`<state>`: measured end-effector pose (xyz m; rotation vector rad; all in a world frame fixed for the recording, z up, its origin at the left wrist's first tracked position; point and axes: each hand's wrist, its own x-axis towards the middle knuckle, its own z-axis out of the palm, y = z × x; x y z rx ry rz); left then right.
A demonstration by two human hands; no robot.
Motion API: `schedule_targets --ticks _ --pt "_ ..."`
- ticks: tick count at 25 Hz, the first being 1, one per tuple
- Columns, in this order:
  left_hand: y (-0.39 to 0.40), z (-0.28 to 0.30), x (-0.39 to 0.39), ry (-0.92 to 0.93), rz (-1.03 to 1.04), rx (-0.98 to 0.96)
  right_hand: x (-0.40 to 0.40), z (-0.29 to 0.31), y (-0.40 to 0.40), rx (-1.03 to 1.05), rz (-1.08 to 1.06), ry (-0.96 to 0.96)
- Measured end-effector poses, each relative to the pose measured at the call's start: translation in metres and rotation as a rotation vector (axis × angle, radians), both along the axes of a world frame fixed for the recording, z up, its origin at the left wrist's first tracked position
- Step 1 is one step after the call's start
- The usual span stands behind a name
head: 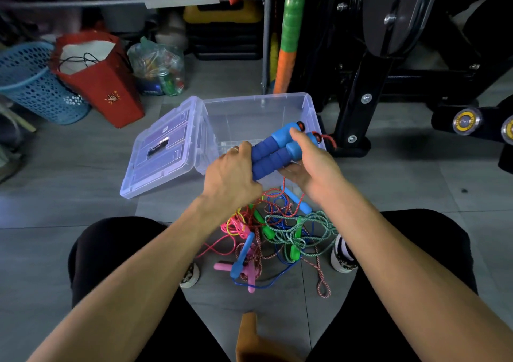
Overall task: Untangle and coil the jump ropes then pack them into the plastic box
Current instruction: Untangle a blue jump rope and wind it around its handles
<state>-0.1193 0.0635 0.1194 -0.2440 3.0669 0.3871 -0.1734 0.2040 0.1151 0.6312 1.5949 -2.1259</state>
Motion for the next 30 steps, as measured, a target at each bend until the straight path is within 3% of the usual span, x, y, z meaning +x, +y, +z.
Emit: schedule_targets --ticks 2,4,6,8,10,13,16,20,22,24,26,28,30 --pt "-0.022 0.006 -0.006 -0.116 -0.037 0.081 -0.004 0.000 0.012 0.429 0.149 0.068" --pt "-0.038 0.008 -0.007 -0.307 -0.105 0.233 -0.006 -0.002 0.021 0.706 0.155 0.263" --pt "-0.045 0.008 -0.004 -0.381 -0.177 0.415 -0.004 0.004 0.020 0.668 0.198 0.349" --pt "-0.045 0.006 -0.004 -0.268 -0.199 0.462 0.002 0.007 0.015 0.500 0.285 0.386" --pt "-0.041 0.007 0.000 -0.071 -0.175 0.289 0.008 0.007 0.008 0.388 0.205 0.438" --pt "-0.022 0.011 0.011 0.076 -0.104 0.024 0.007 0.006 0.002 0.362 0.018 0.391" --pt "-0.013 0.006 0.016 0.100 -0.075 0.019 0.001 0.008 0.003 0.470 0.078 0.339" --pt "-0.029 0.000 0.006 -0.144 -0.079 0.254 -0.002 0.020 0.015 0.715 0.397 0.339" --pt "-0.037 -0.005 0.001 -0.222 -0.001 0.294 -0.005 0.021 0.024 0.942 0.623 0.399" --pt "-0.043 -0.009 -0.005 -0.228 0.107 0.179 -0.004 0.023 0.034 1.234 0.954 0.461" --pt "-0.051 -0.016 -0.008 -0.253 0.205 -0.036 0.005 0.030 0.032 1.336 1.209 0.562" --pt "-0.050 -0.023 -0.007 -0.383 0.224 -0.305 0.014 0.039 0.025 1.256 1.283 0.744" --pt "-0.041 -0.032 -0.004 -0.501 0.079 -0.513 0.015 0.044 0.013 1.110 1.227 0.907"
